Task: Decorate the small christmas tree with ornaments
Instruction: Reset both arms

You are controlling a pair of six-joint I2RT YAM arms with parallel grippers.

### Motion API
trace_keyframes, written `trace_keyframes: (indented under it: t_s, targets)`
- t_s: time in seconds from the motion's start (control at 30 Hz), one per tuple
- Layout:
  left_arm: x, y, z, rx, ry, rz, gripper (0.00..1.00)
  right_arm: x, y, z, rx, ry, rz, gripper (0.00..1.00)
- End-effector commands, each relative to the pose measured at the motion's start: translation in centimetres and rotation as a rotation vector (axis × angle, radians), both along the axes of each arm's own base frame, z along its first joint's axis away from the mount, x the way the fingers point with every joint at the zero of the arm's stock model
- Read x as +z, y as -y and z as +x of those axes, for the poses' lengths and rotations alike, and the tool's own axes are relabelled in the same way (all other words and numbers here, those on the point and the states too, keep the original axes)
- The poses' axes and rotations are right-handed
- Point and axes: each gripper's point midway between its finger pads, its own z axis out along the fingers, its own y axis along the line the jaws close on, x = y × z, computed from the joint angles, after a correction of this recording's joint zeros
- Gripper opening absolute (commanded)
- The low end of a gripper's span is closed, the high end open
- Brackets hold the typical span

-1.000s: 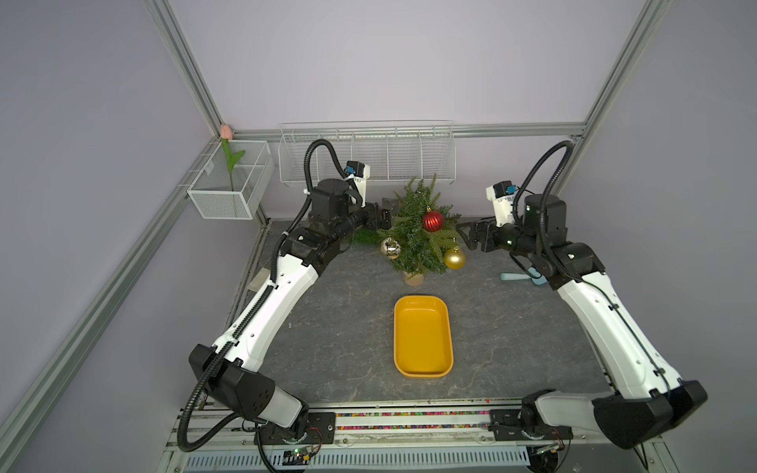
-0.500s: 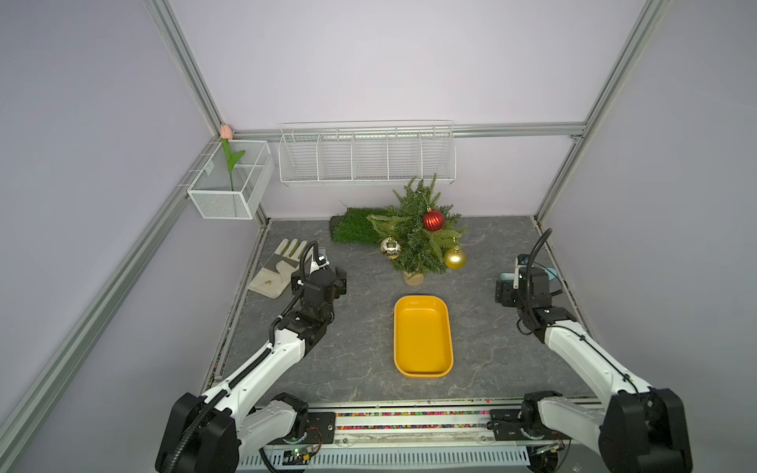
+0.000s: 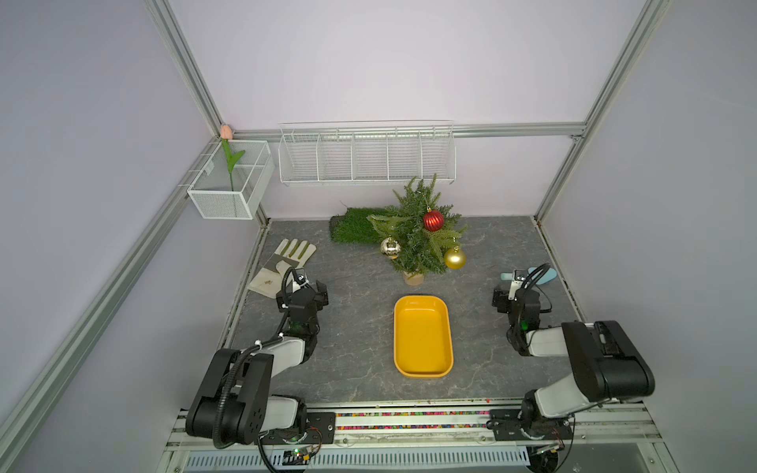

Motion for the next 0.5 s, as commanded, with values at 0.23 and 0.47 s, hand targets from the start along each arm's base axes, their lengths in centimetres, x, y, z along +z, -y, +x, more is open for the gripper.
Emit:
trace_keyframes:
  t_s: [0.23,0.47]
  targets:
    - [-1.0,-0.3,3.2,-0.091,-0.013,-0.091,0.99,2.7,0.1,1.6,0.001,0.097,0.003,0.89]
    - [-0.8,-0.7,3.2,-0.071,0.031,-0.084,0.99,2.9,0.0,1.4,0.001,0.111,-0.004,0.89]
